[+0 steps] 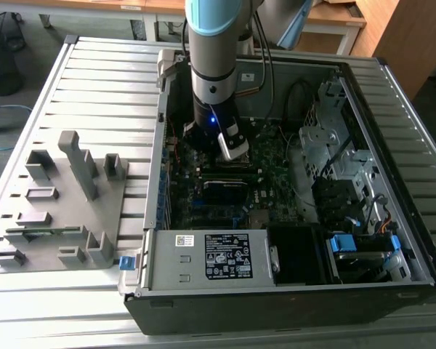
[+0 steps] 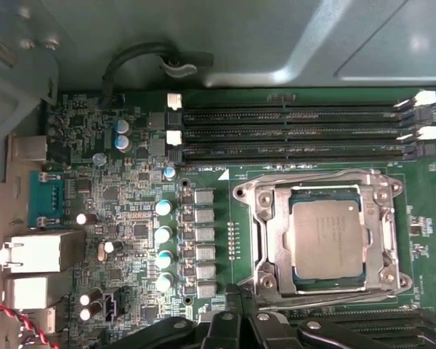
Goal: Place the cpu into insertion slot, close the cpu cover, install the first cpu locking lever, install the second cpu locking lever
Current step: 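Install the second cpu locking lever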
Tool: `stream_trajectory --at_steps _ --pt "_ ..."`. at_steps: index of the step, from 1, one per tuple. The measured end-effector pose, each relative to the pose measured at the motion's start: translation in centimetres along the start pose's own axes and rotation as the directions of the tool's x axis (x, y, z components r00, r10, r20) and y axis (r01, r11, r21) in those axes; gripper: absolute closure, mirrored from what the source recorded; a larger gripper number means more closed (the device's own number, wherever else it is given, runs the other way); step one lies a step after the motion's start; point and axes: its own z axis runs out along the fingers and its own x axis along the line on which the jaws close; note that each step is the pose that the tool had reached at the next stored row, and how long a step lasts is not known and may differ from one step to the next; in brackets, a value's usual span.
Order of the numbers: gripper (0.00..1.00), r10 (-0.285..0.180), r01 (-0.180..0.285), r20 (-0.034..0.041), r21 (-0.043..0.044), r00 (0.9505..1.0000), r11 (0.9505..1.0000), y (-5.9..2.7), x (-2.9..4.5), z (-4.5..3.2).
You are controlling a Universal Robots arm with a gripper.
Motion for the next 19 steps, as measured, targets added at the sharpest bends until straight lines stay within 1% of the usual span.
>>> stream_trajectory --at_steps 2,6,7,10,12,14,19 --pt "0.89 0.000 0.000 -0.0002 0.0005 1.0000 1.0000 0.05 -0.03 -0.61" --pt "0.89 0.000 0.000 -0.0002 0.0005 1.0000 1.0000 0.14 -0.09 -1.51" --pt "0.89 0.000 0.000 -0.0003 0.0006 1.0000 1.0000 0.16 -0.10 -1.64" --pt "0.89 0.000 0.000 -0.0001 0.0003 1.0000 1.0000 0.16 -0.10 -1.66" --pt "0.89 0.000 0.000 -0.0003 0.0006 1.0000 1.0000 0.17 -0.27 -1.66" --pt "0.89 0.000 0.000 -0.0002 0.0005 1.0000 1.0000 0.20 -0.78 -1.61" --pt "0.89 0.002 -0.002 -0.0001 0.0006 1.0000 1.0000 0.28 -2.36 -1.47"
